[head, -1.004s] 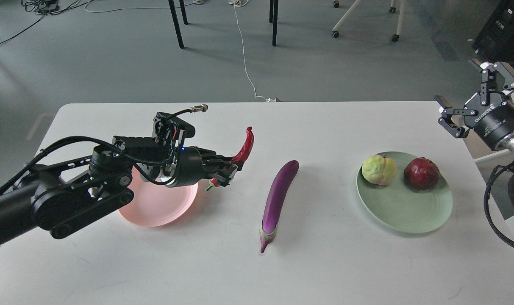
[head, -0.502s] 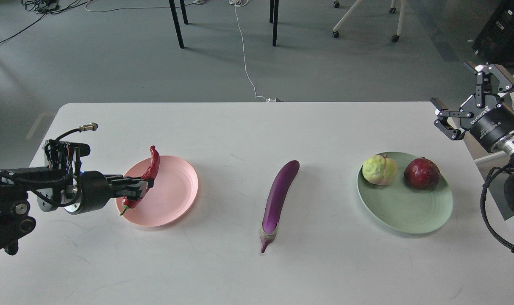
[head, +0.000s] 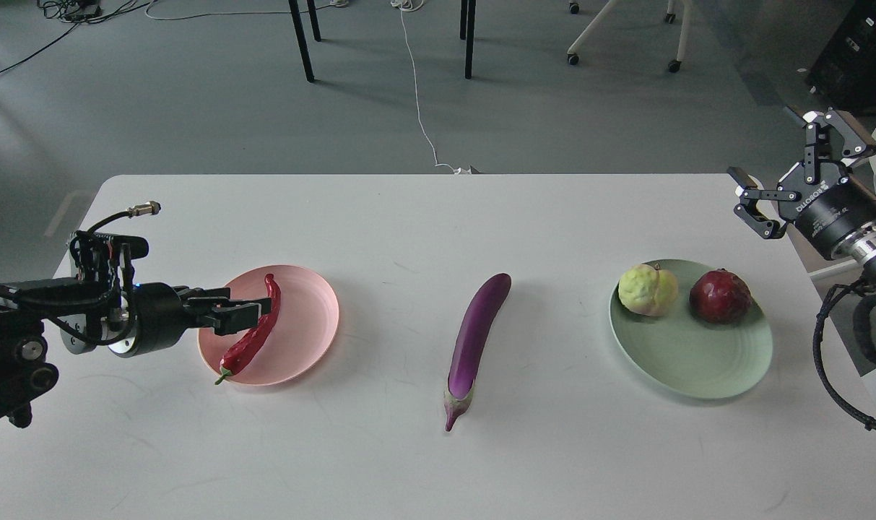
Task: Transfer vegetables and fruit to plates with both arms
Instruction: 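Lower the chili onto the pink plate and open the left gripper, then reach the left gripper to the purple eggplant and grasp it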
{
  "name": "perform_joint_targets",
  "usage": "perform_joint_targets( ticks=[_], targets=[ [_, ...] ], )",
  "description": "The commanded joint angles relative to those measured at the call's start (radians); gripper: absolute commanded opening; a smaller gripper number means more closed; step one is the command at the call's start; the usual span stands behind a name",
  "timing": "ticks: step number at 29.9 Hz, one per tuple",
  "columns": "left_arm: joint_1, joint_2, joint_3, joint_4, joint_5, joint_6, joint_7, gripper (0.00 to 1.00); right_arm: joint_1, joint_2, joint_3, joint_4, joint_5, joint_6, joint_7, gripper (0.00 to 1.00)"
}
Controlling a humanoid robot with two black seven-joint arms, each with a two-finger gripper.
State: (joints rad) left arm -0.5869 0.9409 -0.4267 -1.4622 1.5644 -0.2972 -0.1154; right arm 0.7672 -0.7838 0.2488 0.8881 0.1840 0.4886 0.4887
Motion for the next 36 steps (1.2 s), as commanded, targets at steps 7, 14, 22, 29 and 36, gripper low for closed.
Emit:
perform_joint_targets(
  ticks=[7, 14, 22, 29, 36],
  targets=[
    [-0.096, -0.249, -0.014, -0.090, -0.029, -0.005, 0.194, 0.85, 0.059, 0.000, -0.012, -0.001, -0.003, 0.000, 0.000, 0.99],
    [-0.131, -0.445, 0.066, -0.043, 0.065, -0.010, 0.281, 0.86, 0.340, 0.095, -0.176, -0.018, -0.009, -0.071, 0.000, 0.99],
    [-0.298, -0.611, 0.241, 0.084, 0.223, -0.020, 0.283, 0.86, 0.610, 0.238, -0.374, -0.090, -0.008, -0.076, 0.000, 0.99],
    [-0.335, -0.767, 0.266, 0.238, 0.224, -0.040, 0.283, 0.86, 0.641, 0.270, -0.424, -0.109, -0.008, -0.076, 0.000, 0.99],
    [-0.327, -0.786, 0.287, 0.275, 0.224, -0.062, 0.283, 0.86, 0.621, 0.218, -0.425, -0.103, -0.008, -0.074, 0.000, 0.99]
  ],
)
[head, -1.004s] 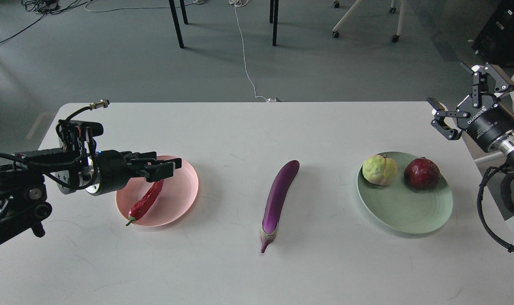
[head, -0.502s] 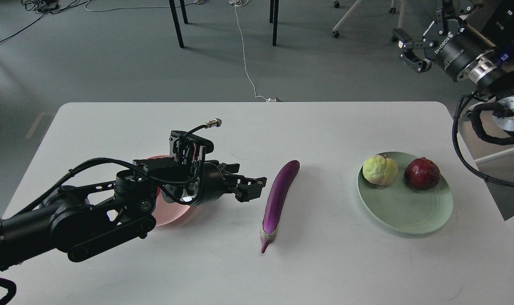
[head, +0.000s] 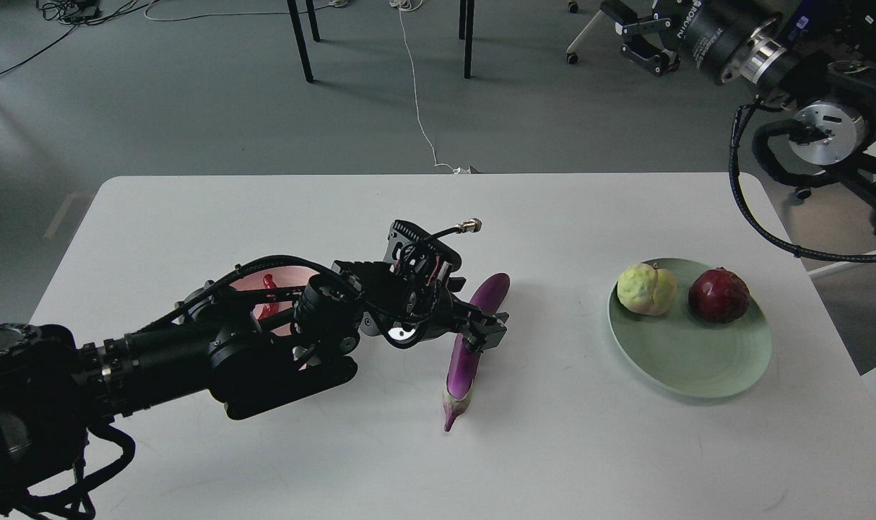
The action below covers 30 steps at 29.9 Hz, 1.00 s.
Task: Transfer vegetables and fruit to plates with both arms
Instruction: 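Reach the left gripper to the purple eggplant and grasp it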
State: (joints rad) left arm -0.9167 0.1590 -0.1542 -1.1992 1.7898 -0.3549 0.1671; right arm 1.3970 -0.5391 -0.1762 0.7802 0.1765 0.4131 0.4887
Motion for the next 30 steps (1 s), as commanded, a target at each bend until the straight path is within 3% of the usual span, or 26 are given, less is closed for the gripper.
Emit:
perform_joint_targets(
  ticks=[1, 13, 14, 16, 18, 19, 30],
  targets=[
    [0.004, -0.004, 0.018, 0.021, -0.001, -0.004, 0.000, 0.86, -0.013, -0.032, 0.000, 0.005, 0.000, 0.001, 0.000, 0.99],
    [0.016, -0.090, 0.050, 0.096, -0.001, -0.006, -0.001, 0.86, -0.041, -0.065, 0.003, 0.007, 0.001, 0.000, 0.000, 0.99],
    [0.018, -0.090, 0.050, 0.096, -0.003, -0.010, -0.006, 0.82, -0.042, -0.065, 0.003, 0.007, 0.001, 0.000, 0.000, 0.99],
    [0.027, -0.093, 0.048, 0.096, -0.009, -0.027, -0.009, 0.61, -0.052, -0.064, 0.003, 0.007, 0.000, 0.000, 0.000, 0.99],
    [0.036, -0.093, 0.047, 0.096, -0.004, -0.027, -0.003, 0.18, -0.053, -0.065, 0.003, 0.007, 0.000, 0.001, 0.000, 0.99],
    [0.038, -0.093, 0.045, 0.096, -0.003, -0.027, 0.000, 0.10, -0.055, -0.065, 0.003, 0.007, 0.000, 0.001, 0.000, 0.99],
    [0.032, -0.026, -0.017, 0.063, -0.026, -0.018, 0.014, 0.05, -0.092, -0.116, 0.015, 0.020, -0.002, 0.006, 0.000, 0.99]
  ],
)
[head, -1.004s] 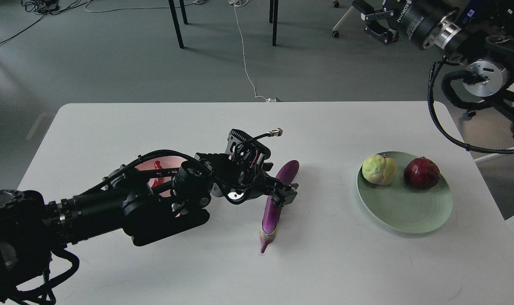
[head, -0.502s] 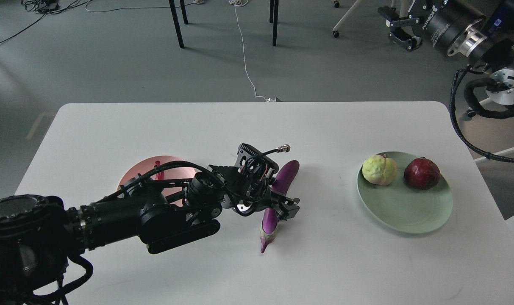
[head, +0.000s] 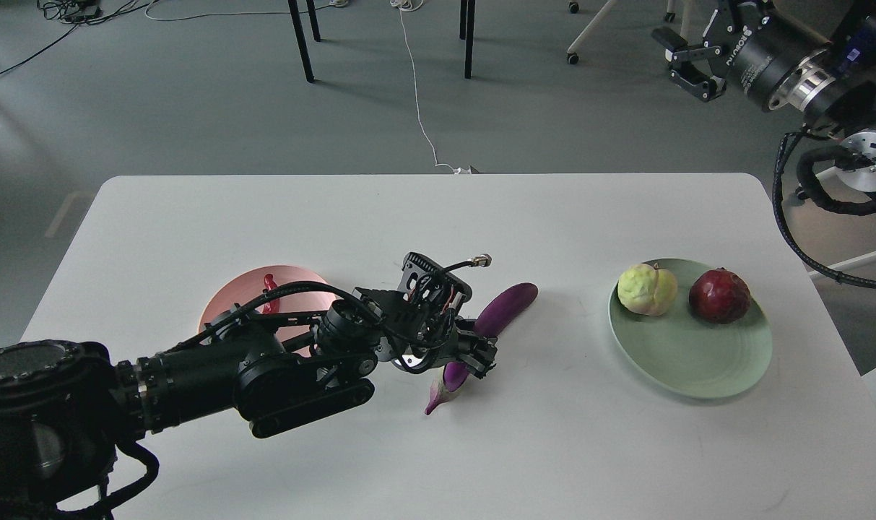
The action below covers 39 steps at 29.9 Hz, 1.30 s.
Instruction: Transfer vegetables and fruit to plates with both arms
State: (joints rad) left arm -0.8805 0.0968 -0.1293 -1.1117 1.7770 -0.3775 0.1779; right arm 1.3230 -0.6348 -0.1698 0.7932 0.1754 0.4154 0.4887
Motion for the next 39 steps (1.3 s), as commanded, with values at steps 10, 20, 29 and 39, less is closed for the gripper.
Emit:
perform_joint_targets(
  ticks=[10, 20, 29, 39],
  targets=[
    [0.000, 0.420, -0.159, -0.221, -0.197, 0.005, -0.001, 0.05, -0.154, -0.112, 0.062, 0.041, -0.001, 0.008, 0.000, 0.99],
    [0.225, 0.784, -0.161, -0.405, -0.214, 0.065, -0.052, 0.07, -0.295, -0.103, 0.156, 0.046, -0.004, 0.008, 0.000, 0.99],
    [0.250, 0.785, -0.171, -0.435, -0.214, 0.071, -0.049, 0.45, -0.307, -0.108, 0.158, 0.047, -0.004, 0.008, 0.000, 0.99],
    [0.248, 0.805, -0.213, -0.436, -0.223, 0.092, -0.064, 1.00, -0.314, -0.105, 0.161, 0.049, -0.004, 0.011, 0.000, 0.99]
  ],
)
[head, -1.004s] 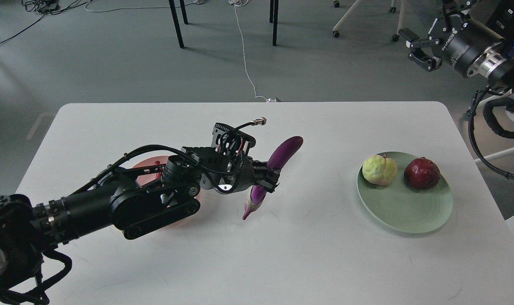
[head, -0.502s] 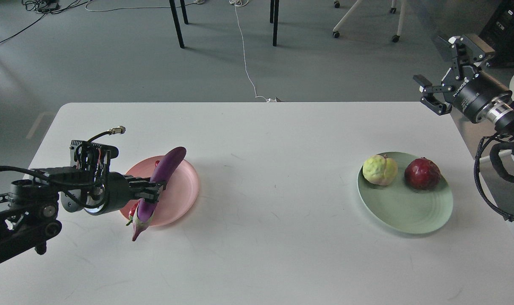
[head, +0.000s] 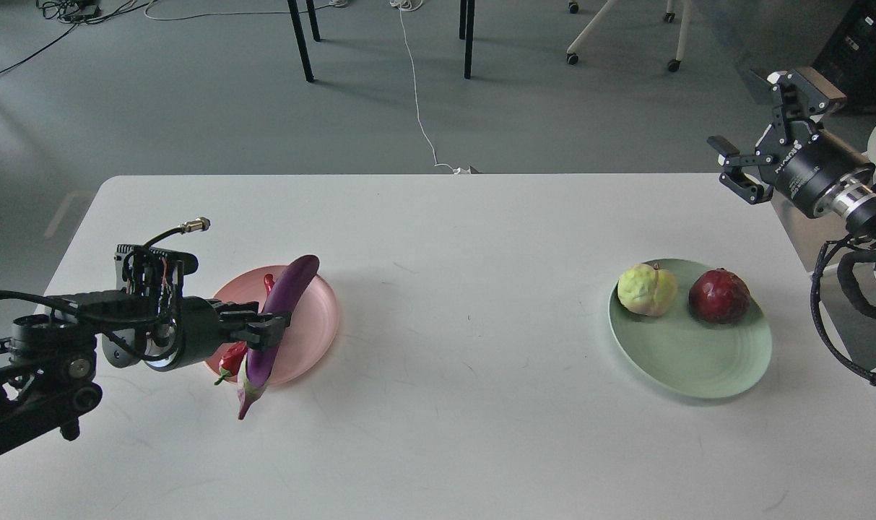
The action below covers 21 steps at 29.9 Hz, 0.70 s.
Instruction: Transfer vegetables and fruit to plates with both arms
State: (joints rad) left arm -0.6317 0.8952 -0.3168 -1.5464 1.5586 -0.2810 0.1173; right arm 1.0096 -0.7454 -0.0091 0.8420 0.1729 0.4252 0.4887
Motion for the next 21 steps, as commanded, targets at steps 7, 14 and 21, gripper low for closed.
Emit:
perform_joint_targets(
  ticks=[7, 14, 21],
  targets=[
    [-0.006, 0.004, -0.152, 0.000, -0.196, 0.002, -0.034, 1.00, 0.001, 0.006, 0.000, 0.000, -0.001, 0.003, 0.000, 0.99],
    [0.004, -0.123, -0.353, 0.075, -0.776, 0.081, -0.182, 1.00, -0.011, 0.023, 0.081, -0.009, -0.003, -0.006, 0.000, 0.99],
    [0.068, -0.364, -0.522, 0.215, -0.985, 0.129, -0.300, 1.00, -0.031, 0.073, 0.097, -0.001, -0.001, -0.008, 0.000, 0.99]
  ],
)
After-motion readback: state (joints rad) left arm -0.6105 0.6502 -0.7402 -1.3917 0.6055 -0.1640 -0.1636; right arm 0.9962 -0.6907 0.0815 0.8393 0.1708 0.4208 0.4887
